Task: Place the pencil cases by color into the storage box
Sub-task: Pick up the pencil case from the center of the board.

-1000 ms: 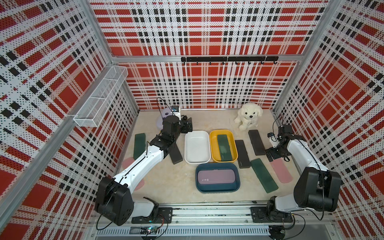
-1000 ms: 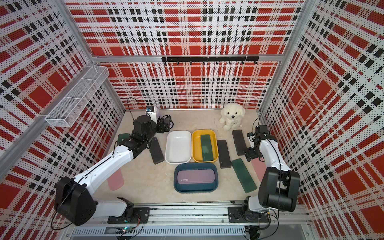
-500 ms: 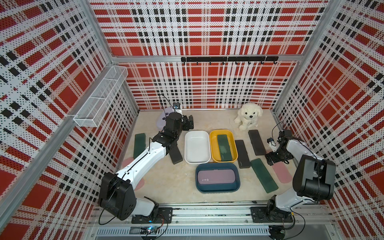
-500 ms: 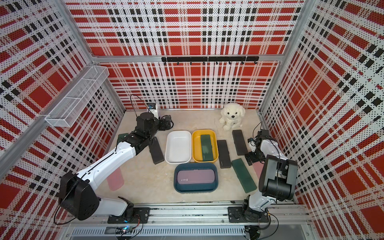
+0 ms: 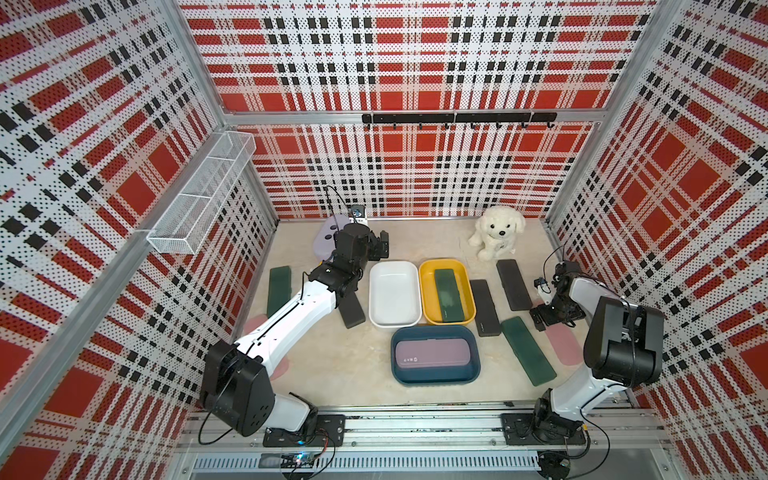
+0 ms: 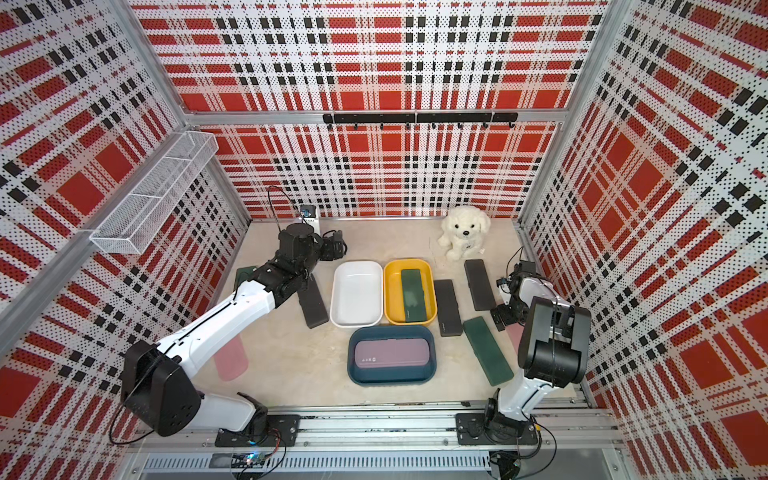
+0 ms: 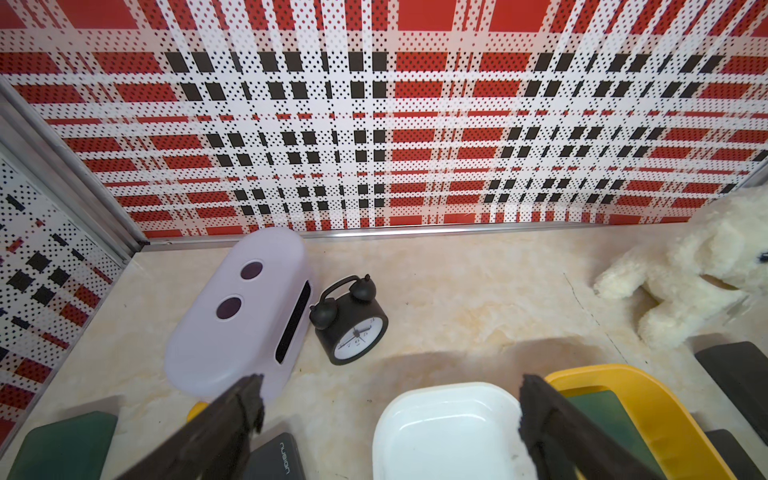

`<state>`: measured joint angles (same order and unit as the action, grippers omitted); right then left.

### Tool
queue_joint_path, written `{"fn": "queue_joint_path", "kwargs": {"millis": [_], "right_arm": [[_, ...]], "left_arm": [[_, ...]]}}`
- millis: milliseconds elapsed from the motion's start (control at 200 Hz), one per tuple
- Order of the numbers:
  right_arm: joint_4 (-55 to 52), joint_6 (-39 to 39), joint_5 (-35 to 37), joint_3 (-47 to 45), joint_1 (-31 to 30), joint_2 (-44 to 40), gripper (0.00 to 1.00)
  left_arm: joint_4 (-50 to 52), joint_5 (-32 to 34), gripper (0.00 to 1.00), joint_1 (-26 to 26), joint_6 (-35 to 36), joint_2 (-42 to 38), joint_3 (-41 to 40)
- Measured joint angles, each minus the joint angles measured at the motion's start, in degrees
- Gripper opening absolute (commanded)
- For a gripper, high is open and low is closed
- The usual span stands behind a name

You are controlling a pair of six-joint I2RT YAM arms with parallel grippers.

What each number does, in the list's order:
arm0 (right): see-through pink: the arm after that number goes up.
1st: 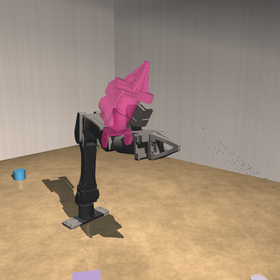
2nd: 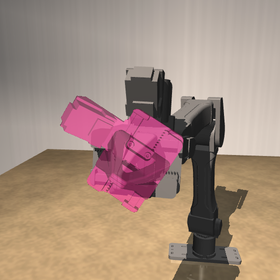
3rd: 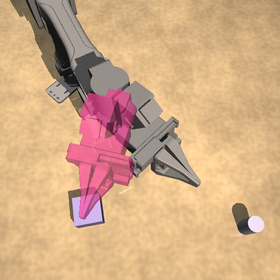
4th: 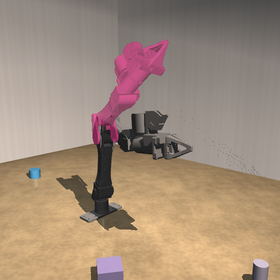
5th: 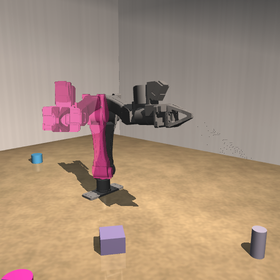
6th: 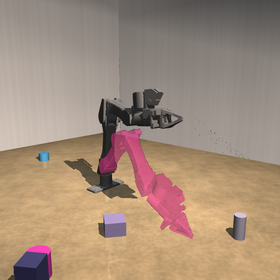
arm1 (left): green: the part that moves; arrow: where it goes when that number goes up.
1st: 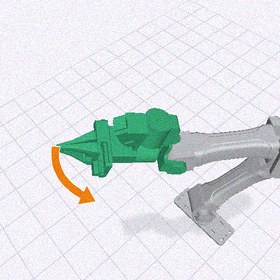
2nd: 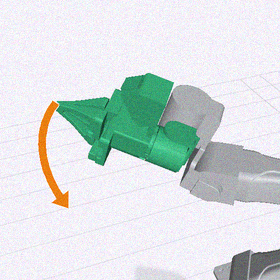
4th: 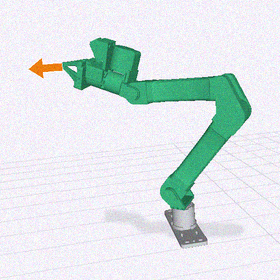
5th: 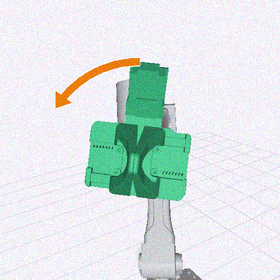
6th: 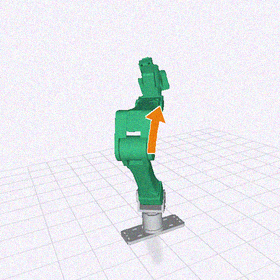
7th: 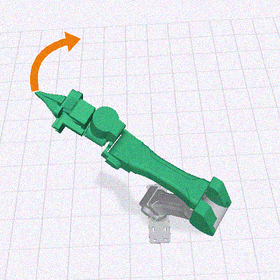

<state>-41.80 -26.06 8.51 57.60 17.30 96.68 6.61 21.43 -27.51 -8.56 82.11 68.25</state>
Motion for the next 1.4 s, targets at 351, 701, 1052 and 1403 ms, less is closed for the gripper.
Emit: {"fn": "queue_joint_path", "kwargs": {"millis": [351,701,1052,1403], "right_arm": [[0.15,0.33,0.61,0.48,0.04,0.44,1.00],[0.11,0.92,0.74,0.50,0.09,-0.90,1.00],[0.15,1.49,0.76,0.50,0.09,0.33,1.00],[0.17,1.42,0.52,1.66,0.74,1.70,1.00]], "left_arm": [[0.92,1.68,0.99,-1.33,1.44,1.68,2.08],[2.08,2.43,0.99,-2.56,3.04,3.41,3.30],[2.49,2.67,0.99,-2.93,3.85,4.22,4.59],[3.04,3.08,0.99,-3.45,4.26,4.68,5.42]]}}
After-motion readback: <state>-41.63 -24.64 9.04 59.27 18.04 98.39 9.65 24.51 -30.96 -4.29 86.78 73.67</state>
